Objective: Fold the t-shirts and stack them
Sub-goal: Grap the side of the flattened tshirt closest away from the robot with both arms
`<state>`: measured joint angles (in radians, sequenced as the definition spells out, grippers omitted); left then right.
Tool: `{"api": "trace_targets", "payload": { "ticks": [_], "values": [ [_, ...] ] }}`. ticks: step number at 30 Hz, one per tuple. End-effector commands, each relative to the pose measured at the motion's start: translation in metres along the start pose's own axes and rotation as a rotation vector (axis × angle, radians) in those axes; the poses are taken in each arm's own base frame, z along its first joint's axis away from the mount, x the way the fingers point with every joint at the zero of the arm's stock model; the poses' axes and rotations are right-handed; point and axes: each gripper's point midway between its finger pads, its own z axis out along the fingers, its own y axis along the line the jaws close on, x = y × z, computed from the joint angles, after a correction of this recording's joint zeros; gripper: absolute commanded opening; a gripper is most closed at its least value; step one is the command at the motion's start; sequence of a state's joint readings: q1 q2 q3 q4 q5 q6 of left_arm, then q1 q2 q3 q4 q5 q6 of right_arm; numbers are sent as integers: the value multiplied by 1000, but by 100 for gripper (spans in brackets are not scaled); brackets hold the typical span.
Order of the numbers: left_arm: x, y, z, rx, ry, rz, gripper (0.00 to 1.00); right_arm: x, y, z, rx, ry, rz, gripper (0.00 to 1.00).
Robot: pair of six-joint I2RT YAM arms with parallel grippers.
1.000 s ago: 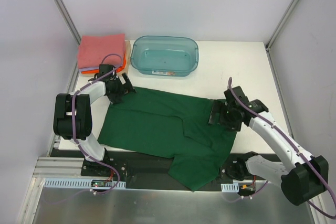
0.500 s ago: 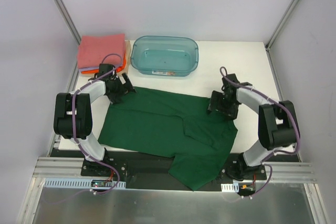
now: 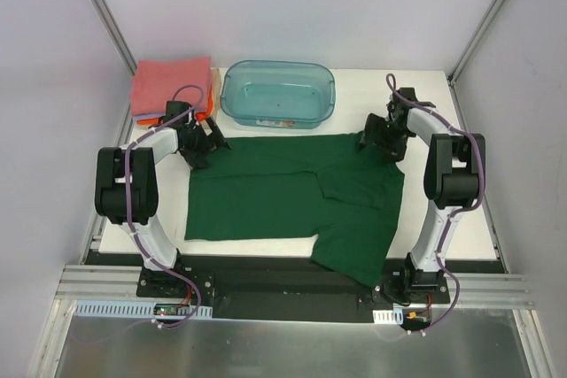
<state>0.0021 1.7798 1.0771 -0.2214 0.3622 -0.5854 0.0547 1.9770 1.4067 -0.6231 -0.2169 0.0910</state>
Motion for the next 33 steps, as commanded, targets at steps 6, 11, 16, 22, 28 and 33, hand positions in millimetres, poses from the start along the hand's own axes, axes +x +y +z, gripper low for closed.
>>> {"api": "trace_targets", "payload": {
  "ticks": [6,11,16,22,28,33],
  "values": [
    [4,6,-20,-27,-31,-10,99,-49,7,-24,-23,-135,-153,96],
    [2,-4,-63,-18,-140,18,99,-39,-2,-66,46,-236,-129,96],
    [47,24,-87,-78,-135,-47,99,-6,-20,-97,81,-354,11,96],
    [120,66,-106,-135,-81,-154,99,41,-25,-104,-16,-445,74,96],
    [168,90,-128,-208,-84,-217,98,68,-31,-102,-29,-412,30,96],
    [202,103,-133,-293,-54,-241,99,76,-38,-92,-6,-390,27,96]
  ]
}}
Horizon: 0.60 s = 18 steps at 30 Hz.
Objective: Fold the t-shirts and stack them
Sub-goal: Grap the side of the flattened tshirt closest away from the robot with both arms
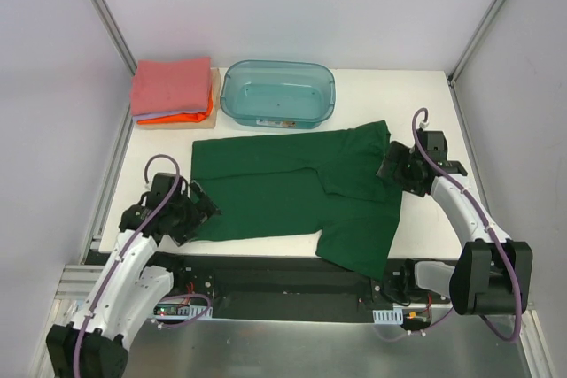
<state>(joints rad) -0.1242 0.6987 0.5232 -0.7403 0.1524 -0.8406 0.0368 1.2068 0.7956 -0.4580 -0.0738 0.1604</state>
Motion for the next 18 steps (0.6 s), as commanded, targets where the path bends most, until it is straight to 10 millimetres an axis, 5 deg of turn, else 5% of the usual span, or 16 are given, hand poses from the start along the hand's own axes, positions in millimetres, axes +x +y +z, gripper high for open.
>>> {"api": "trace_targets", "payload": {
  "ticks": [1,11,18],
  "values": [
    [25,38,2,-197,18,-105,99,-2,1,0,-19,-19,-8,96],
    [8,56,19,-321,-81,-185,98,-1,-11,1,38,-34,-16,96],
    [5,68,31,-362,-126,-221,74,-2,-12,-2,41,-54,-20,96]
  ]
}}
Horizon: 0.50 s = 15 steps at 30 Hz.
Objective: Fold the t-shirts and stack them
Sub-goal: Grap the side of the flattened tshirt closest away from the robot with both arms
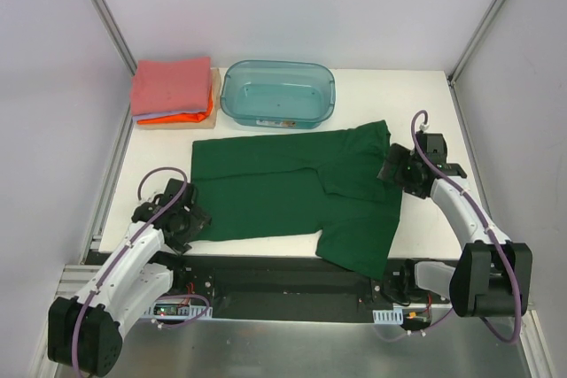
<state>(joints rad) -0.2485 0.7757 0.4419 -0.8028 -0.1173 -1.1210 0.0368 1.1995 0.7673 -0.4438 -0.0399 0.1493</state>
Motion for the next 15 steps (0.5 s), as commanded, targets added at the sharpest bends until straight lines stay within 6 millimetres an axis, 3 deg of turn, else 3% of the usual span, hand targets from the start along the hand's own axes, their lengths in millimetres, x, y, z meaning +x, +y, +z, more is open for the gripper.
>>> {"api": "trace_targets", "payload": {
  "ticks": [1,6,14,15],
  "values": [
    [-5,8,14,-53,-43,-70,69,-7,-3,-7,4,-51,-9,96],
    [-4,0,19,-31,-32,-67,43,-4,-1,-8,-10,-51,-6,96],
    [-6,-2,17,-15,-45,-58,27,2,-1,-10,-25,-40,-10,96],
    [-6,-1,17,-18,-43,-59,21,4,1,-11,-35,-37,-17,96]
  ]
}}
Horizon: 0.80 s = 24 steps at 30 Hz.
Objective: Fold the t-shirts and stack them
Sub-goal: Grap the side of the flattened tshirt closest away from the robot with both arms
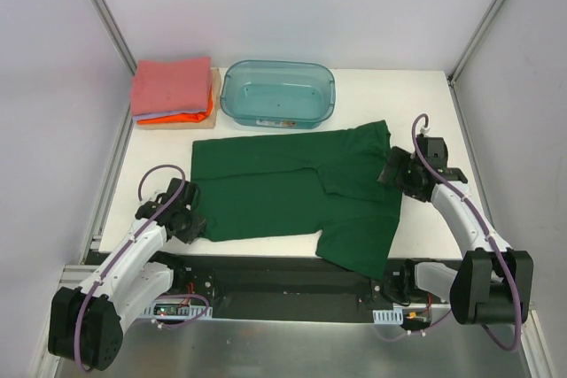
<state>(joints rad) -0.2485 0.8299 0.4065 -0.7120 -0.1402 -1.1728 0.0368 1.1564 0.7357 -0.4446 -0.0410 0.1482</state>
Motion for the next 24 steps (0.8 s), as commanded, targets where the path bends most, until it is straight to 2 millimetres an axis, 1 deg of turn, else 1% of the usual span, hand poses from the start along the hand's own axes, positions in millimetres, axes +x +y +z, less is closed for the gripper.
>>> {"api": "trace_targets", "payload": {
  "ticks": [1,2,3,5,7,9,11,12,15,17,18,21,24],
  "values": [
    [-3,3,3,-11,-23,-8,12,1,4,-9,-39,-18,-30,96],
    [-3,4,3,-12,-28,-10,5,5,5,-11,-44,-9,-47,96],
    [-4,3,2,-10,-32,-10,1,10,8,-13,-49,-1,-71,96],
    [-8,1,1,-5,-48,-12,0,20,16,-17,-62,0,-132,96],
    [-13,-1,0,-3,-73,-11,0,36,32,-24,-82,31,-233,96],
    [-20,-2,-2,-11,-105,-9,0,54,36,-31,-43,61,-339,96],
    [-26,-5,-2,-13,-128,-7,0,78,43,-40,-53,118,-453,96],
    [-29,-9,-3,-5,-137,-2,0,91,43,-45,-56,156,-495,97],
    [-36,-16,-3,-8,-150,9,0,138,47,-63,-106,291,-672,99],
    [-38,-21,-2,-13,-147,18,0,162,42,-73,-109,364,-768,99],
    [-39,-23,-2,-11,-146,21,0,171,38,-77,-98,391,-797,95],
    [-37,-26,0,-2,-135,25,0,190,26,-79,-48,466,-831,88],
    [-38,-27,-1,6,-136,33,0,203,19,-79,-32,514,-850,82]
  ]
}}
